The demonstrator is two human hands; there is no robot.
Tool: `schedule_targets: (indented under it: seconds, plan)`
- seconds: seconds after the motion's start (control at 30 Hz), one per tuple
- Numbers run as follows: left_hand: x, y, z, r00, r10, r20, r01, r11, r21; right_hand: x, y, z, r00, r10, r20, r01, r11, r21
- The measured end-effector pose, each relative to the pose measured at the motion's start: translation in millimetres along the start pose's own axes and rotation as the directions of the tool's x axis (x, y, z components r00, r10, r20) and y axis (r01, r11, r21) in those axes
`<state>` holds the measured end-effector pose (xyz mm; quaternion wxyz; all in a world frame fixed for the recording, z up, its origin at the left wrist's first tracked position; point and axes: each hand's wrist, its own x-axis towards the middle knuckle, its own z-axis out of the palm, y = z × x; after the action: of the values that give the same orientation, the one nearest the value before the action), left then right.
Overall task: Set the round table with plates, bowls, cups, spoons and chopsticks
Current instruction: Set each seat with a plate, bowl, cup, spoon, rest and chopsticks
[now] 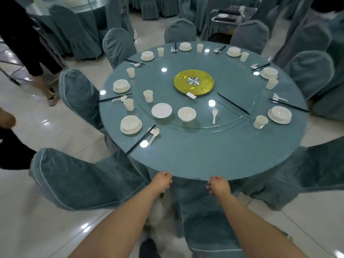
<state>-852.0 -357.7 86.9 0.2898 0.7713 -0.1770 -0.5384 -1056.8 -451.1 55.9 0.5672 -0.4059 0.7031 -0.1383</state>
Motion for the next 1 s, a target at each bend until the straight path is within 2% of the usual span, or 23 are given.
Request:
schedule_targets:
  seconds: [0.1, 0.3, 0.47, 0.6, 0.77, 1.0]
  plan:
    - [29, 10, -23, 0.999, 0.014, 0.039, -0.017, 0.998, 0.060, 5, -15, 26, 0.998, 0.025, -0.050, -0.026, 0.999, -0.029]
    - [77, 40, -85, 0.992, 0.060, 0.114, -0.089, 0.961, 0.262, 5, -55, 90, 0.989, 0.093, -0.113, -0.091, 0.996, 0.022]
    - [101, 60, -117, 0.975, 0.102, 0.195, -0.147, 0.961, 0.234, -7, -76, 120, 0.990, 0.032, -0.140, -0.018, 0.995, 0.096]
    - [123, 80, -121, 0.973, 0.094, 0.212, -0.144, 0.961, 0.236, 3, -85, 127, 0.982, 0.090, -0.166, -0.064, 0.986, 0.156]
    - [147, 104, -112, 0.977, 0.044, 0.210, -0.101, 0.958, 0.269, 31, -96, 121, 0.972, 0.131, -0.193, -0.094, 0.977, 0.192]
    - [180, 162, -113, 0.987, 0.027, 0.161, -0.067, 0.967, 0.248, 84, -148, 113, 0.985, 0.124, -0.121, -0.094, 0.971, 0.222]
